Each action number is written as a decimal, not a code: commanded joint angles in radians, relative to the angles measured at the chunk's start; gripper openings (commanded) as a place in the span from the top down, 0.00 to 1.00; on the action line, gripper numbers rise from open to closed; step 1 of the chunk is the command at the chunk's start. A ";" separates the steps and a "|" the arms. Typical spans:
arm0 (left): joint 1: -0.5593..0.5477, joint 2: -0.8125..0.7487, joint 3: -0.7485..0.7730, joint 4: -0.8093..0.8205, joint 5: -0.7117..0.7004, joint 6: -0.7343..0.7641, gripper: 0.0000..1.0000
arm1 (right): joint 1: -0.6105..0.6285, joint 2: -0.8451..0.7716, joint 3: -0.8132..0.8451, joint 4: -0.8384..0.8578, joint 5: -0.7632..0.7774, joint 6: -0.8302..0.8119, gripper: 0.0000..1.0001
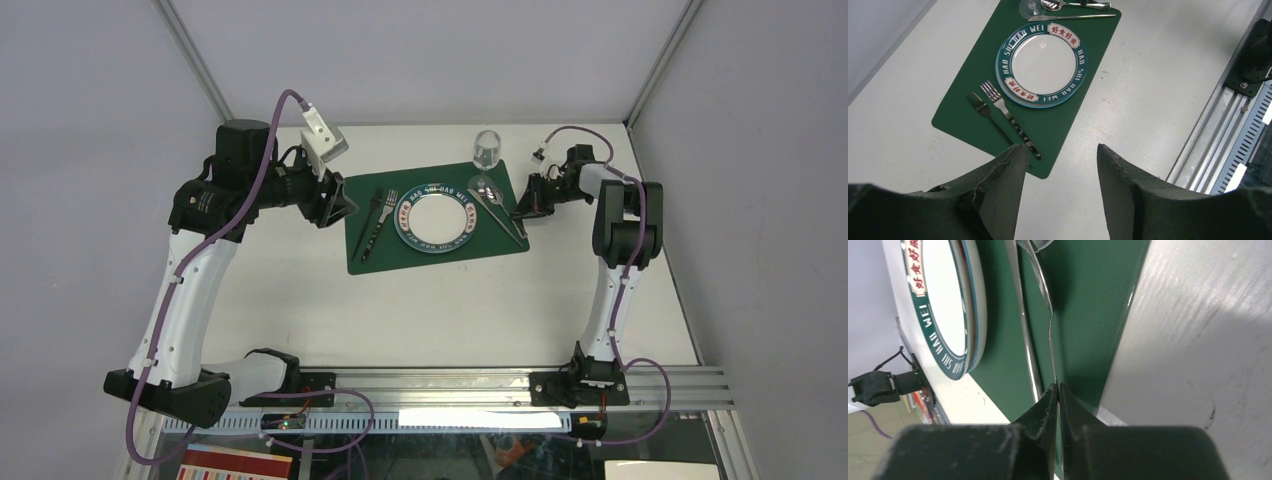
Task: Set the dinner table for one person
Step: Adjust the spoon with the napkin, then adjust the napkin at the center of the board.
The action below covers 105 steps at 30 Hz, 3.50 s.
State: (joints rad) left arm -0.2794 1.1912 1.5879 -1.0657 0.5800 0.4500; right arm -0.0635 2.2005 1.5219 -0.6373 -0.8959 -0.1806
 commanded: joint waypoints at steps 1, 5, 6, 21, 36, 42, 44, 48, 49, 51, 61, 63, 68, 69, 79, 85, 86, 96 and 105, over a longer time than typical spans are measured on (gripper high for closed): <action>0.011 -0.011 0.014 0.041 0.035 0.013 0.45 | 0.008 -0.028 0.009 0.071 0.053 0.036 0.85; 0.011 -0.015 0.014 0.041 0.035 0.013 0.45 | 0.012 -0.097 -0.055 0.143 0.116 0.063 0.66; 0.011 -0.015 0.014 0.041 0.038 0.013 0.45 | 0.013 -0.109 -0.063 0.153 0.111 0.063 0.64; 0.012 -0.036 -0.053 0.151 -0.191 -0.051 0.60 | 0.006 -0.378 -0.130 0.112 0.186 -0.010 0.60; 0.035 0.360 -0.229 0.495 -0.277 -0.144 1.00 | -0.004 -0.429 -0.366 0.217 0.394 -0.085 1.00; 0.101 0.496 -0.143 0.596 -0.317 -0.225 1.00 | -0.004 -0.388 -0.301 0.226 0.370 -0.055 1.00; 0.107 0.543 -0.115 0.603 -0.321 -0.242 1.00 | -0.002 -0.364 -0.272 0.222 0.361 -0.047 1.00; 0.114 0.639 -0.063 0.611 -0.345 -0.251 1.00 | 0.003 -0.307 -0.196 0.201 0.355 -0.043 1.00; 0.114 0.660 -0.051 0.613 -0.341 -0.252 1.00 | 0.005 -0.291 -0.175 0.194 0.353 -0.043 1.00; 0.117 0.696 -0.031 0.612 -0.311 -0.252 1.00 | 0.006 -0.263 -0.135 0.180 0.348 -0.042 1.00; 0.117 0.770 -0.049 0.656 -0.290 -0.279 1.00 | 0.054 -0.200 -0.069 0.195 0.319 -0.025 1.00; 0.117 0.782 -0.050 0.657 -0.284 -0.281 1.00 | 0.064 -0.192 -0.061 0.196 0.312 -0.018 1.00; 0.116 0.813 -0.057 0.661 -0.272 -0.295 1.00 | 0.096 -0.172 -0.048 0.208 0.325 -0.005 1.00; 0.117 0.816 -0.059 0.664 -0.265 -0.297 1.00 | 0.102 -0.169 -0.043 0.208 0.330 -0.005 1.00; 0.115 0.888 -0.031 0.668 -0.253 -0.311 1.00 | 0.109 -0.121 -0.009 0.209 0.354 0.000 1.00; 0.115 0.940 -0.013 0.665 -0.247 -0.311 1.00 | 0.114 -0.088 0.001 0.214 0.377 0.008 1.00; 0.114 0.949 -0.009 0.665 -0.248 -0.309 1.00 | 0.116 -0.082 0.004 0.211 0.380 0.005 1.00; 0.111 1.054 0.092 0.635 -0.221 -0.318 1.00 | 0.120 -0.114 -0.096 0.214 0.403 -0.018 1.00; 0.109 1.099 0.162 0.620 -0.202 -0.326 1.00 | 0.123 -0.182 -0.212 0.203 0.409 -0.052 1.00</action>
State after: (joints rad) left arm -0.1627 2.2475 1.7111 -0.4698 0.3561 0.1406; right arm 0.0498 2.0491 1.3720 -0.3588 -0.5266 -0.1944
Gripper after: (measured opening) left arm 0.008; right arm 0.005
